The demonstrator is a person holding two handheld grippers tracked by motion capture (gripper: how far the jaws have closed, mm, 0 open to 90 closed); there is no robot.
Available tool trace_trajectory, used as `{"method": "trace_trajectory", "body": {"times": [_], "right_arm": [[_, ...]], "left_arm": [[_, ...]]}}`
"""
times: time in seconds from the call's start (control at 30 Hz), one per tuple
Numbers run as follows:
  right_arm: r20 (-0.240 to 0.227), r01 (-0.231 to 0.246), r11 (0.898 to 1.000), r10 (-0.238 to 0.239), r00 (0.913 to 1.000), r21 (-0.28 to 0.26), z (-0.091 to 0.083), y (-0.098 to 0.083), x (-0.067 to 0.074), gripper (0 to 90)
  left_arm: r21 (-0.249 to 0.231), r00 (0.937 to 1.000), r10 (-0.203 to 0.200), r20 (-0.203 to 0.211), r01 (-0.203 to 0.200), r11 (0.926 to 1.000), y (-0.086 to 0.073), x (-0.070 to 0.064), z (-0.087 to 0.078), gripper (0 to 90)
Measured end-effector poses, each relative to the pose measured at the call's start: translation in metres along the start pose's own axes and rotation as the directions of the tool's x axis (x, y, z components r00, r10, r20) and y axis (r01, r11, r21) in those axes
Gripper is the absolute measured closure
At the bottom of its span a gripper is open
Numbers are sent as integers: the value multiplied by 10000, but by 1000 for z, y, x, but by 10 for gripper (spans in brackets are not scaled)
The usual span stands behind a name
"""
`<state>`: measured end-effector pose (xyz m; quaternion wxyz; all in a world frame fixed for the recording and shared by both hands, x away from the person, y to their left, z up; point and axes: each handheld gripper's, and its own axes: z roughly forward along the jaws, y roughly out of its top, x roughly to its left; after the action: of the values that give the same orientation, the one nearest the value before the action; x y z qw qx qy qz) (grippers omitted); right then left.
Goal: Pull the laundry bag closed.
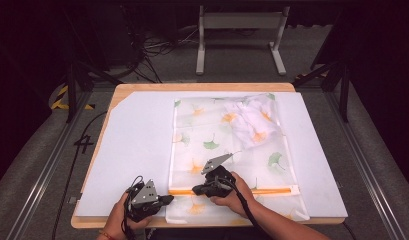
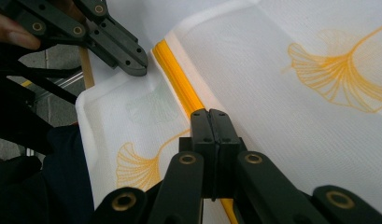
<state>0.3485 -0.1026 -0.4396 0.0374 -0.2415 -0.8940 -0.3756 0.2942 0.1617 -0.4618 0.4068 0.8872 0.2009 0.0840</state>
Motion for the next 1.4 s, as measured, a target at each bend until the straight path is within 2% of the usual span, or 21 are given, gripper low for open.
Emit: {"method": "trace_trajectory", "body": {"times": [0.6, 1.03, 1.4], "right_arm": [[16, -83, 9999, 83, 10000, -80, -9, -7, -4, 900], [413, -6, 10000, 6, 9991, -9, -22, -16, -8, 900], [738, -172, 9998, 166, 9971, 66, -36, -30, -15, 900]], "left_arm": [[-14, 10000, 1, 23, -1, 10000, 0, 0, 0, 900], [-16, 10000, -18, 34, 18, 10000, 0, 0, 0, 900], [-28, 10000, -32, 57, 32, 10000, 0, 1, 0, 900]]}}
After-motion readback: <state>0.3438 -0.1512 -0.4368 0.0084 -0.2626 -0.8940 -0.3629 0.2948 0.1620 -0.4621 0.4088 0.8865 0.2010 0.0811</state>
